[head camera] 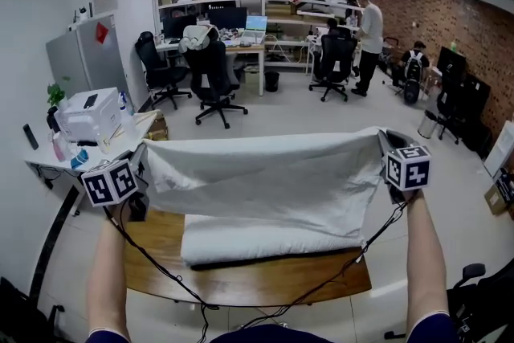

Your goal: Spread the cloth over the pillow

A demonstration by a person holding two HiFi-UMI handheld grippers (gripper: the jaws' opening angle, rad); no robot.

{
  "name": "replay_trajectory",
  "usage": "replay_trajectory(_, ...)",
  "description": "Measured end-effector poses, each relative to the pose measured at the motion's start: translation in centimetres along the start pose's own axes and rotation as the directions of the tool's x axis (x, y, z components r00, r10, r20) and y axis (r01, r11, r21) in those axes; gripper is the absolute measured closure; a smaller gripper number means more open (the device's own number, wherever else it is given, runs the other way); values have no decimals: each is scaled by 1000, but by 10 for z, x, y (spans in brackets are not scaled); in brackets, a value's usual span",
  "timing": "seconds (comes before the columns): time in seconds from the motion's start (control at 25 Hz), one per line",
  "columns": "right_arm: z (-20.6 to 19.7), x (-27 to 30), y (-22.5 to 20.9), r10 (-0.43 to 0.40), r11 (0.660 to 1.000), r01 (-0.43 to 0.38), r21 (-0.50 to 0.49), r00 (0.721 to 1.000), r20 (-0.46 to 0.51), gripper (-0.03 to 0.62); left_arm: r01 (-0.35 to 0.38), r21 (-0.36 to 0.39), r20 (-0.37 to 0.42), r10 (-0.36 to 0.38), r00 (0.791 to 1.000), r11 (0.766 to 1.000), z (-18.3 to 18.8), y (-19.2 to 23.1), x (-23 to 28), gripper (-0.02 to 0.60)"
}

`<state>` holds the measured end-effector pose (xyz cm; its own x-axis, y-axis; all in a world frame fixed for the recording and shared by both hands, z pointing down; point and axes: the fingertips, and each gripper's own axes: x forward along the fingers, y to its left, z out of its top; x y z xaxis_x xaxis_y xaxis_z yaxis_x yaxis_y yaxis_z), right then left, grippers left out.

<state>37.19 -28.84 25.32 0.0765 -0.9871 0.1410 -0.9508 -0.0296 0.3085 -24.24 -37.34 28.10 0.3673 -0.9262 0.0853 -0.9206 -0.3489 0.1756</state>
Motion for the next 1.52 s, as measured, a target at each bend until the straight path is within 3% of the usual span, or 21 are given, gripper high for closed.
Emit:
replay_trajectory(0.48,50,1,-34,-38,999,40,-27,996,80,554,12,35,64,-14,998,999,32,-33,-27,570)
replay_trajectory(0.84,63,19,-46,7,1000,-3,-31,993,119,554,-51,75,83,44,996,996,54,-55,-53,571)
replay_trajectory(1.08,71,41,-49,61,998,-57,-35,987,151,555,-58,52,89,53,995,997,85,-75,-57,571)
replay_trajectory(1.52,98,87,-42,17,999,-12,-30,987,157,556,-72,66,57,68,996,995,112,-36,19,571)
